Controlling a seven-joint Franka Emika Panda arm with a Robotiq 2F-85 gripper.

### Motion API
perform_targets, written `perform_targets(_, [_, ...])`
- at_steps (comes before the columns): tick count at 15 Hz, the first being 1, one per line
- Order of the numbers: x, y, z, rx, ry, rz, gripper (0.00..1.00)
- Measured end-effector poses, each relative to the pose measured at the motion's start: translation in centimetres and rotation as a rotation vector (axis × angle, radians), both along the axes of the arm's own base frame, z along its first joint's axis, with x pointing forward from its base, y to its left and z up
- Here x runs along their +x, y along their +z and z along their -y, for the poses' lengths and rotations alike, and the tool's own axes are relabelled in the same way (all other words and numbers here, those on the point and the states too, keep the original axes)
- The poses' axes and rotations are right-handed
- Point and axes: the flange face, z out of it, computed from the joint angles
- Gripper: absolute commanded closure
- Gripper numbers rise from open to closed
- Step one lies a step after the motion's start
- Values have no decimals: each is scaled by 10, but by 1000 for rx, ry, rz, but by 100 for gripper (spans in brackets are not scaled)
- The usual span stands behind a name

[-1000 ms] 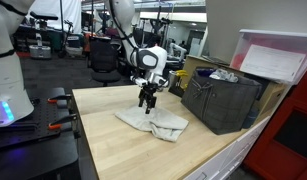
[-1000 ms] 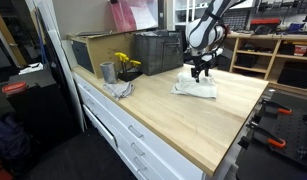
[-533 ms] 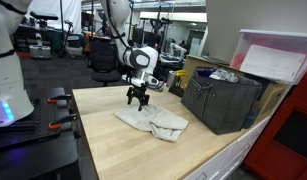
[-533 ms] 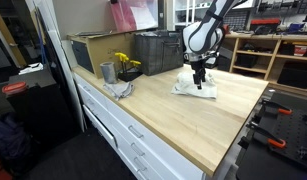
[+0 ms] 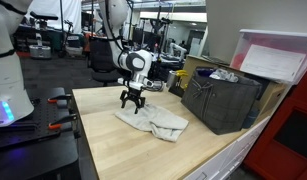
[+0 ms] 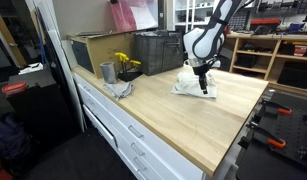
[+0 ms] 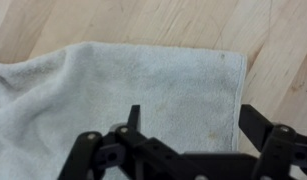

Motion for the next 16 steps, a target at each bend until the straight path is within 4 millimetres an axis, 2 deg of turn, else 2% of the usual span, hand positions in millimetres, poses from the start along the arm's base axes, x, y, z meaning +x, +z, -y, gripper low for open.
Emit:
perform_targets(5, [-14,-11,-3,7,28,34,0])
perform_targets(10, [-37,-25,-1,2,40,3,0])
perform_targets(14, [-43,-28,-6,5,47,-10,0])
perform_targets(15, [-43,-28,-7,5,48,-10,25])
perform_targets(16, [-43,-28,-7,5,48,-10,28])
